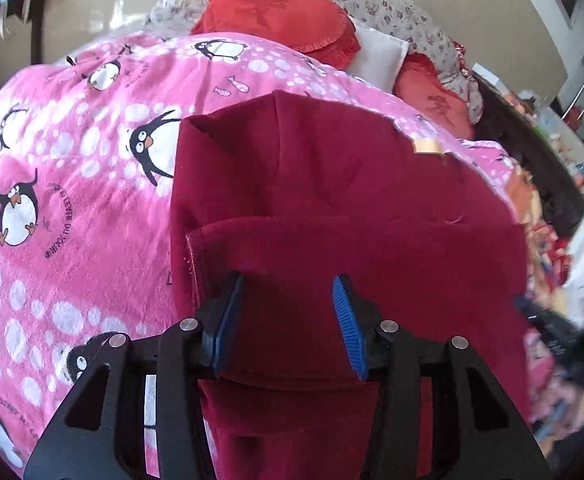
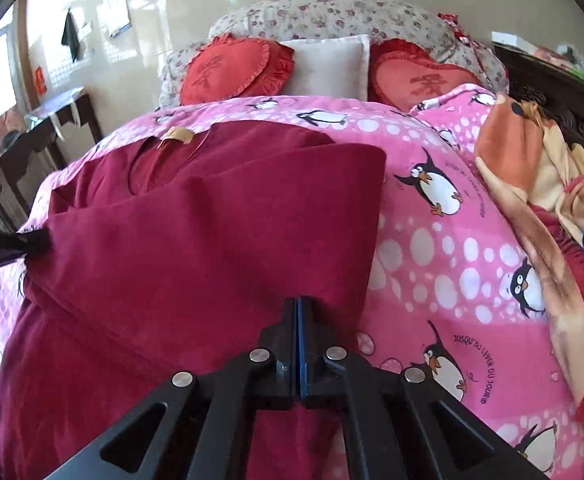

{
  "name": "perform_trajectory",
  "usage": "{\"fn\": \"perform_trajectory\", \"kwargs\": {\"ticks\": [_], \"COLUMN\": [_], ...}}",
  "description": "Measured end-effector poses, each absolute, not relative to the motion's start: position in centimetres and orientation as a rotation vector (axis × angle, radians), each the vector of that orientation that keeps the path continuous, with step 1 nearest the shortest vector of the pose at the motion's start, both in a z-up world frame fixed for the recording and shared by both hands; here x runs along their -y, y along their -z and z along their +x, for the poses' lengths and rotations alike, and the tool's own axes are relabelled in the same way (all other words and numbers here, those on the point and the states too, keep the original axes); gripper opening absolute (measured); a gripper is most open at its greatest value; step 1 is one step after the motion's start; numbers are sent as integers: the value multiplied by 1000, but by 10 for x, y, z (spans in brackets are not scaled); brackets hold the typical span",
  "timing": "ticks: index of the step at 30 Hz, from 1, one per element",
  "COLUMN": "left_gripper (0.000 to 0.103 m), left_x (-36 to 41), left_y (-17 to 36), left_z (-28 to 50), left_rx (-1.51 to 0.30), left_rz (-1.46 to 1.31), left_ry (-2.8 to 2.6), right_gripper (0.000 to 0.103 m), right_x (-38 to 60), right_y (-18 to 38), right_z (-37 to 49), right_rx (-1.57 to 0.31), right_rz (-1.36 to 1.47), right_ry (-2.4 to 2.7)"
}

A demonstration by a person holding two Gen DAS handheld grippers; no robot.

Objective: Fold small clothes

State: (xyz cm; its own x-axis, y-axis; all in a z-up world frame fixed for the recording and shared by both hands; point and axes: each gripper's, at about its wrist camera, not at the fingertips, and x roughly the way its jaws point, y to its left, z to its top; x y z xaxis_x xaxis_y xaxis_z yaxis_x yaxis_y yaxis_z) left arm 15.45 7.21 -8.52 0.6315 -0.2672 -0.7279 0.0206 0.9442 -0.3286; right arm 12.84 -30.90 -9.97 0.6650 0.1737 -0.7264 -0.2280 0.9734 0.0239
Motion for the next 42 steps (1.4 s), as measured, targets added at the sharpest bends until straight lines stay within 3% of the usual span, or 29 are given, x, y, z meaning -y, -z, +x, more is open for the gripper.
{"fn": "perform_trajectory", "kwargs": {"ticks": [6,11,15,18,42], "left_gripper": [49,51,51,51,51], "left_x": [-79,-70,-62,-64,-78], "left_y": [92,96,97,99,100], "left_z": [146,139,143,143,140], "left_rx": [-813,-768,-776,-780,-764], "left_rz": [-320,-272,-219,-230,-319], "left_ry": [187,150,119,126,170], "right_gripper": [0,1,0,0,0], "right_x": [318,310,305,314,316], "right_y": [85,30,73,102,104], "right_z": [137,155,198,197,190], "right_rx": [-909,-676,-808,-749,-705], "right_rz": [71,75,91,115,78], "right_ry": [-273,-169,-116,-41,-32]}}
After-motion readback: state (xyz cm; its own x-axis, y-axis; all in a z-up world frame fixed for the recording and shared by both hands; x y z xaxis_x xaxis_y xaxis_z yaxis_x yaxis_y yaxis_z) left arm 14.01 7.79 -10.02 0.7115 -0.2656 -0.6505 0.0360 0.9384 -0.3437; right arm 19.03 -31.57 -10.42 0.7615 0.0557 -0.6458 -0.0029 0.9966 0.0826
